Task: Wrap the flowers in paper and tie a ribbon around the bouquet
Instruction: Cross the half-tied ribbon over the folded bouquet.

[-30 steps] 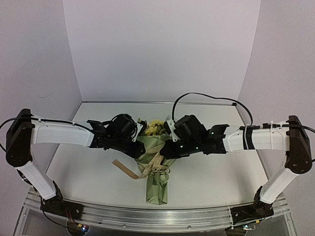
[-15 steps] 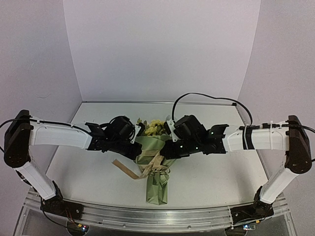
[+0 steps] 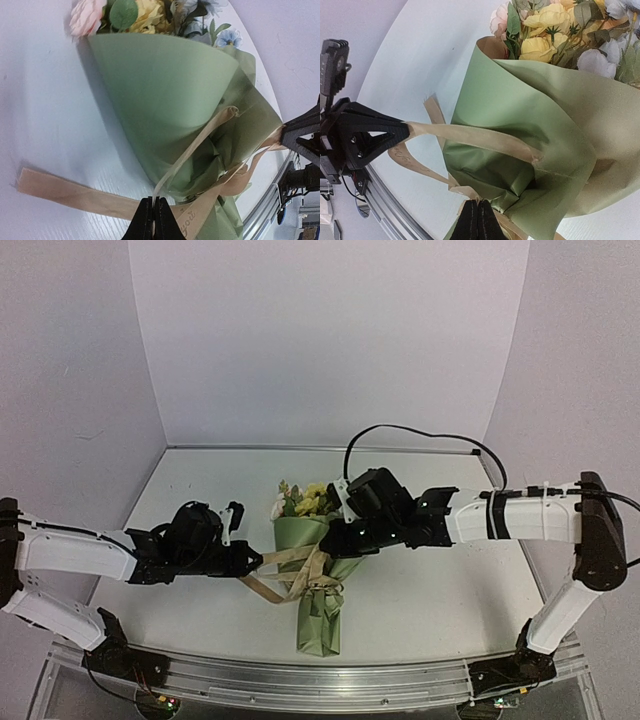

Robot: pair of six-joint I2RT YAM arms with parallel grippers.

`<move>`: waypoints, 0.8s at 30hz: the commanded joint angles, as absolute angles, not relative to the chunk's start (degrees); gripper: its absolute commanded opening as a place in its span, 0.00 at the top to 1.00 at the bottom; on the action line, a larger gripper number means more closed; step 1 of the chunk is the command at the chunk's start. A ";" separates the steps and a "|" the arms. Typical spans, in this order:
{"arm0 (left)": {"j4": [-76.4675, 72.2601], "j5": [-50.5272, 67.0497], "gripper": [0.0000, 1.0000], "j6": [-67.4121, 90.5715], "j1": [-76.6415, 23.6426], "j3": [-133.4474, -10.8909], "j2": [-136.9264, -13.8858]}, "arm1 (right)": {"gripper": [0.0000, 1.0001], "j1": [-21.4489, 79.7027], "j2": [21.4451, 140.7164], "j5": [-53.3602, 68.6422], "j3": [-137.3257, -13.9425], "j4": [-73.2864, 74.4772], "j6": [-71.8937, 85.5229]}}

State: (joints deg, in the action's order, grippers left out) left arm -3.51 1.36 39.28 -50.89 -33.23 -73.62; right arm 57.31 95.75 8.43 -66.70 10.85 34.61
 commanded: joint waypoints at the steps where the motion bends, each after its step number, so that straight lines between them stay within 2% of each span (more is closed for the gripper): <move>1: -14.15 2.70 0.95 51.70 -50.62 -28.74 -72.42 | 1.00 57.73 97.46 9.10 -70.49 11.47 34.82; 7: -21.04 4.35 0.96 55.39 -50.72 -24.92 -73.17 | 1.00 57.90 98.69 9.27 -72.02 12.26 34.70; 11: -25.13 3.66 0.98 48.05 -52.39 -23.06 -69.58 | 1.00 57.92 99.09 7.18 -72.75 13.50 35.42; 24: -25.20 16.66 0.92 21.99 -58.82 -30.36 -71.64 | 1.00 56.80 101.67 10.43 -76.43 15.65 37.13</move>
State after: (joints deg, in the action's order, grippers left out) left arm -22.97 11.29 32.31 -57.07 -26.49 -70.53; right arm 57.33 100.56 8.67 -73.78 15.01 36.41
